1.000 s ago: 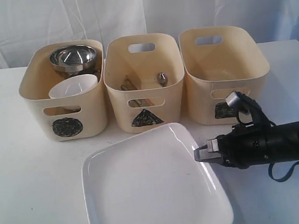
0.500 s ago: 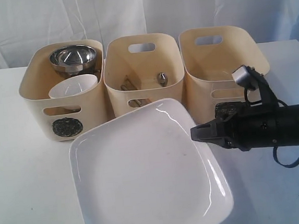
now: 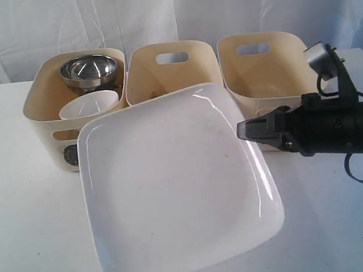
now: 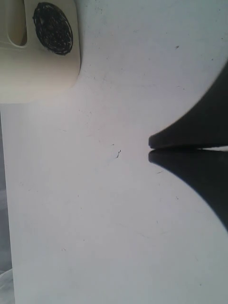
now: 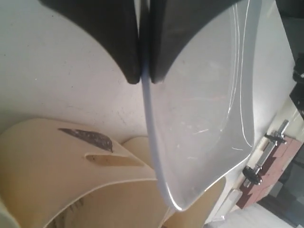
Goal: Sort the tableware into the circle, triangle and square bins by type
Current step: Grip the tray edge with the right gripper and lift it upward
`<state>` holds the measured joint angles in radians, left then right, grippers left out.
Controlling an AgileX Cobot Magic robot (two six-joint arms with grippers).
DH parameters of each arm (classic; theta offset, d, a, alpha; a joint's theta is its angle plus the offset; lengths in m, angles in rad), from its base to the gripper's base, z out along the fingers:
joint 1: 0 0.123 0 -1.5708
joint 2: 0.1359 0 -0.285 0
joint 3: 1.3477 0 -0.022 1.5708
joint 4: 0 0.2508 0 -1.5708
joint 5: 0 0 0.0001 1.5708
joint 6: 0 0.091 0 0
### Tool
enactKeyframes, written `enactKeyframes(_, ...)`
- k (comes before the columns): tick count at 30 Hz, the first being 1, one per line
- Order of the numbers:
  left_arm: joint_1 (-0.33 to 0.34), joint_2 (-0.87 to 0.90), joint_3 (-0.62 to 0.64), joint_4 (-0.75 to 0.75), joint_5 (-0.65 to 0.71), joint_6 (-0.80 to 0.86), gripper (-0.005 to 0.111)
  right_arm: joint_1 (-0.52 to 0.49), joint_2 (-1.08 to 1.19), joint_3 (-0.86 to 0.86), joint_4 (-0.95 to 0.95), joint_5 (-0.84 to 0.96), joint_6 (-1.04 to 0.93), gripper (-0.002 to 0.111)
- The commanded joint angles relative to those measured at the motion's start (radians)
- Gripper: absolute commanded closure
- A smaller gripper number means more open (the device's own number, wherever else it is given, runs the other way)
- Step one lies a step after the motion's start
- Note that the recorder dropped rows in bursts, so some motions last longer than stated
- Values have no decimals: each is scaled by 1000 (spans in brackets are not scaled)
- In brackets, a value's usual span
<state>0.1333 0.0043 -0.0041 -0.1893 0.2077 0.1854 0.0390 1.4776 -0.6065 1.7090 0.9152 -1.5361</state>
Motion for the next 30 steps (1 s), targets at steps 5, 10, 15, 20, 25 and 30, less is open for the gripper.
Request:
enactKeyframes(5,-5,-4,4,-10,2,-6,107,-82,-62,-20,35,50,112,108)
enactKeyframes(10,-5,-4,4,-10,2,-6,107,-106,-82,-56,35,46,182,108)
enactKeyframes(15,-5,-4,4,-10,2,-6,107,-126,-94,-114,35,28,215,108)
enactKeyframes(20,-5,-4,4,-10,2,-6,107,-149,-103,-165,35,-5,244,108)
enactKeyframes(25,-5,-4,4,-10,2,-6,107,-179,-103,-202,35,-41,271,108)
enactKeyframes(30,-5,-4,4,-10,2,-6,107,-209,-103,-243,35,-64,294,108)
